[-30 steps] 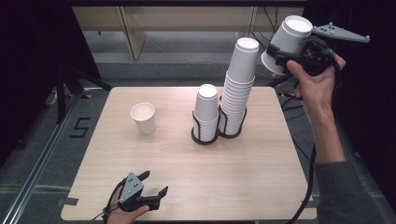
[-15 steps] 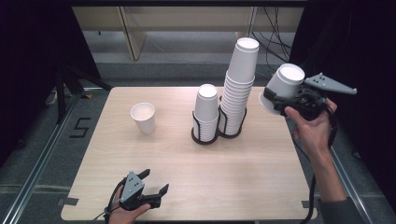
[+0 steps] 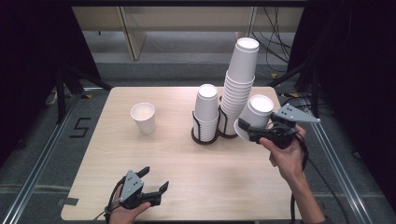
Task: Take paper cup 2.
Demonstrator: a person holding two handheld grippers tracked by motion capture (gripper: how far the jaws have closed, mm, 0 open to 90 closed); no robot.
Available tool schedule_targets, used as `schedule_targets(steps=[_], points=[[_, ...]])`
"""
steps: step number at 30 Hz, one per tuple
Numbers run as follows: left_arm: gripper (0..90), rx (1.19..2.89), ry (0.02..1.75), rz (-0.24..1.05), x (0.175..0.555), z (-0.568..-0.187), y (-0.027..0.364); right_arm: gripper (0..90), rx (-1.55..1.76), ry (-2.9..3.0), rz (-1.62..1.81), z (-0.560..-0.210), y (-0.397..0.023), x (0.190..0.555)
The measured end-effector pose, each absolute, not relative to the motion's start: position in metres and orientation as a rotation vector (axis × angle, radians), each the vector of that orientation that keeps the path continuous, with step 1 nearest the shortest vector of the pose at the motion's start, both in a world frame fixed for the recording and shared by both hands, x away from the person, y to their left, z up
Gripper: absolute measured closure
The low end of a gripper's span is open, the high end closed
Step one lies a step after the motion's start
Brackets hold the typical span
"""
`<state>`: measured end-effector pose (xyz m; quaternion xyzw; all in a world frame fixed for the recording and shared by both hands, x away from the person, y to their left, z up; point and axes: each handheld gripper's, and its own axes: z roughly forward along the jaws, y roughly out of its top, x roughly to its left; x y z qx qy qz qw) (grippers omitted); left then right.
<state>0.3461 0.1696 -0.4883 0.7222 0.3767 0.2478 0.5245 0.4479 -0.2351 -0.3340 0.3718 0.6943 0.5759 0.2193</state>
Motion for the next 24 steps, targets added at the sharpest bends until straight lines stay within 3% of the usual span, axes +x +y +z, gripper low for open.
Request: schedule_targets(steps=[24], points=[[14.2,1.614,0.707,0.547,0.347,-0.482,0.148,17.8,0.826,2.169,1.676,-0.393,-0.142,0.440]])
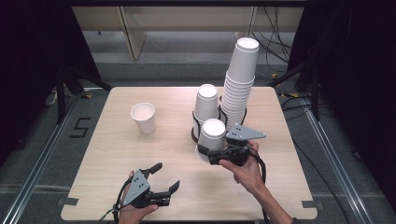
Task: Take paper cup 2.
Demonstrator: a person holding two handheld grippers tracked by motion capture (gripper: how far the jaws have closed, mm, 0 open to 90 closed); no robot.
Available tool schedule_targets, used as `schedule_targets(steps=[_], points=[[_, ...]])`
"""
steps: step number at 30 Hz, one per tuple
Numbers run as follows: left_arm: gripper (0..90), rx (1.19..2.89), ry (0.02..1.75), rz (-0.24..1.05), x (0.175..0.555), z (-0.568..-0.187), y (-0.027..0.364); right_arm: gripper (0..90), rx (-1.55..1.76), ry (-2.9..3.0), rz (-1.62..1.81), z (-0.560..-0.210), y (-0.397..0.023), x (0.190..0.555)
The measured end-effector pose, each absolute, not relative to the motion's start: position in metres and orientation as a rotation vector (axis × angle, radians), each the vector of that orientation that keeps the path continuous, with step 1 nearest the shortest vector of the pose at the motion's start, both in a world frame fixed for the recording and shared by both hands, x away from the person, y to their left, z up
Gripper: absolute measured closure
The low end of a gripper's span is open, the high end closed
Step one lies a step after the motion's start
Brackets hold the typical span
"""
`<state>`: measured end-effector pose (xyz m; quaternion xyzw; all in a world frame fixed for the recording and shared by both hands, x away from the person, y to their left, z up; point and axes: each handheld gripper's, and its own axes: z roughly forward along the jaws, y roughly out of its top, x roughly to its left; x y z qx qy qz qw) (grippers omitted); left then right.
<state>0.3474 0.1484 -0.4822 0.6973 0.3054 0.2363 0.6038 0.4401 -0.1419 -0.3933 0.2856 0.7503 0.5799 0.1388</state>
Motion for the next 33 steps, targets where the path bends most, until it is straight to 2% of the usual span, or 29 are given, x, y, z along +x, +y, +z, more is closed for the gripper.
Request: schedule_targets(steps=[21,33], points=[[14.2,1.580,0.647,0.507,0.351,-0.481,0.138,18.2,0.716,2.291,1.679,-0.423,-0.090,0.432],[14.2,1.604,0.680,0.508,0.354,-0.482,0.137,18.4,0.684,2.329,1.720,-0.430,-0.069,0.422]])
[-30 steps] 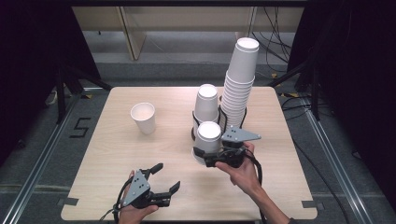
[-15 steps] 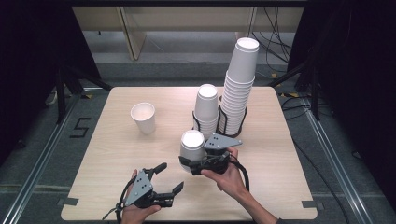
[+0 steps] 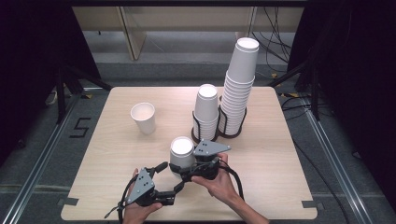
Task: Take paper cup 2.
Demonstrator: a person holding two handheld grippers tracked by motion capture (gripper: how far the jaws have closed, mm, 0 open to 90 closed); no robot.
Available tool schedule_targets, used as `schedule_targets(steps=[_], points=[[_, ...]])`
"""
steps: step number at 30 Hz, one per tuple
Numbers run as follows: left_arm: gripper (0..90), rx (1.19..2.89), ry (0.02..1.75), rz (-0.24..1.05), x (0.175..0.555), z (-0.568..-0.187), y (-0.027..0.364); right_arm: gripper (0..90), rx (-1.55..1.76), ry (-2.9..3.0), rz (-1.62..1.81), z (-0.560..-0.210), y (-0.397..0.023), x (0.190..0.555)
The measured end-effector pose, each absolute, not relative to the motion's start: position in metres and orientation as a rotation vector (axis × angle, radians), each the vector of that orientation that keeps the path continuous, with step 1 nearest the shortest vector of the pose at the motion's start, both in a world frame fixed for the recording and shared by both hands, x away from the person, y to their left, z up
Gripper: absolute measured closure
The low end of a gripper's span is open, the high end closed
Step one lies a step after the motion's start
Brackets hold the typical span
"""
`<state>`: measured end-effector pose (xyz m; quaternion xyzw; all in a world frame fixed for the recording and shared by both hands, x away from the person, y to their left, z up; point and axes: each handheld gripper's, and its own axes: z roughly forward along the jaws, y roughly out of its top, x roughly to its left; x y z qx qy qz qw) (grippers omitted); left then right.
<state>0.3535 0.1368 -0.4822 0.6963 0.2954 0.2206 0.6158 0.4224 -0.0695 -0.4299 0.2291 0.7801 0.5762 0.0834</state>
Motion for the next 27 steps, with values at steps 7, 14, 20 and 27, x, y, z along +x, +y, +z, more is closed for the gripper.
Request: schedule_targets(steps=[7,14,20,27], points=[[5.5,1.613,0.701,0.509,0.356,-0.484,0.136,18.5,0.689,2.326,1.749,-0.428,-0.062,0.416],[0.0,1.592,0.699,0.502,0.359,-0.486,0.132,18.5,0.669,2.342,1.792,-0.428,-0.055,0.411],[0.0,1.591,0.712,0.507,0.359,-0.486,0.130,18.5,0.725,2.347,1.789,-0.429,-0.053,0.408],[0.0,1.594,0.729,0.498,0.360,-0.486,0.129,18.5,0.701,2.363,1.816,-0.431,-0.050,0.406]])
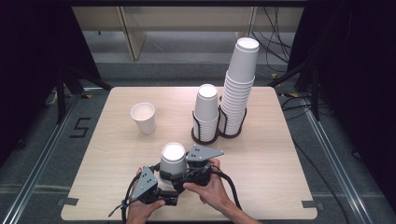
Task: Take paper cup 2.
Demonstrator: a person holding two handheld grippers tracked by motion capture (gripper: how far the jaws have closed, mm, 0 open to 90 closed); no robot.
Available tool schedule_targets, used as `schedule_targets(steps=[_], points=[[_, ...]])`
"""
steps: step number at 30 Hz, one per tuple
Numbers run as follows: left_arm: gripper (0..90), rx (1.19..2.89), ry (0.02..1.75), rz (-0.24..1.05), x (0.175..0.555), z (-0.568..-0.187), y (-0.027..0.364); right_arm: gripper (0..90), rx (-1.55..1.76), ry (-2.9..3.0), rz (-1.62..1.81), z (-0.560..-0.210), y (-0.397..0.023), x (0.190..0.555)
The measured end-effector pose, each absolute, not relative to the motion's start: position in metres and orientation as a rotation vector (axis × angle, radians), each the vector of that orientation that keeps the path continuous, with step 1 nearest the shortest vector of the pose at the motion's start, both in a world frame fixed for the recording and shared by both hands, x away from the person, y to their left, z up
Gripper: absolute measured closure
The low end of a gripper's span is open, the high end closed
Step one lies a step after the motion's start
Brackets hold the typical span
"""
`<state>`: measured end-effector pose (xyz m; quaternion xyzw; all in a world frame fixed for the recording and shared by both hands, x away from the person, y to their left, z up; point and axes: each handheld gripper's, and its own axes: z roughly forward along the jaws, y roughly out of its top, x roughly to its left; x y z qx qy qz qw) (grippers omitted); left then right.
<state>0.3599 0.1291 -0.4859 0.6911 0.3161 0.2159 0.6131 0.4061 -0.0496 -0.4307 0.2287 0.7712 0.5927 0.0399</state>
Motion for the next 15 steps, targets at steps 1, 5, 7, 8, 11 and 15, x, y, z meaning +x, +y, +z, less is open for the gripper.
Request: schedule_targets(steps=[1,5,7,8,11,15], points=[[0.0,1.595,0.729,0.499,0.3596,-0.4858,0.1288,18.5,0.734,2.368,1.791,-0.4301,-0.0496,0.4035],[1.4,1.597,0.720,0.501,0.3600,-0.4856,0.1298,17.8,0.699,2.363,1.807,-0.4314,-0.0476,0.4045],[3.1,1.598,0.718,0.500,0.3596,-0.4852,0.1295,16.6,0.727,2.370,1.811,-0.4311,-0.0487,0.4053],[4.2,1.605,0.714,0.507,0.3592,-0.4846,0.1299,15.9,0.717,2.377,1.813,-0.4309,-0.0492,0.4066],[6.9,1.610,0.699,0.512,0.3591,-0.4831,0.1301,14.3,0.713,2.367,1.809,-0.4294,-0.0509,0.4077],[9.3,1.629,0.669,0.516,0.3584,-0.4819,0.1311,13.3,0.680,2.383,1.788,-0.4237,-0.0513,0.4076]])
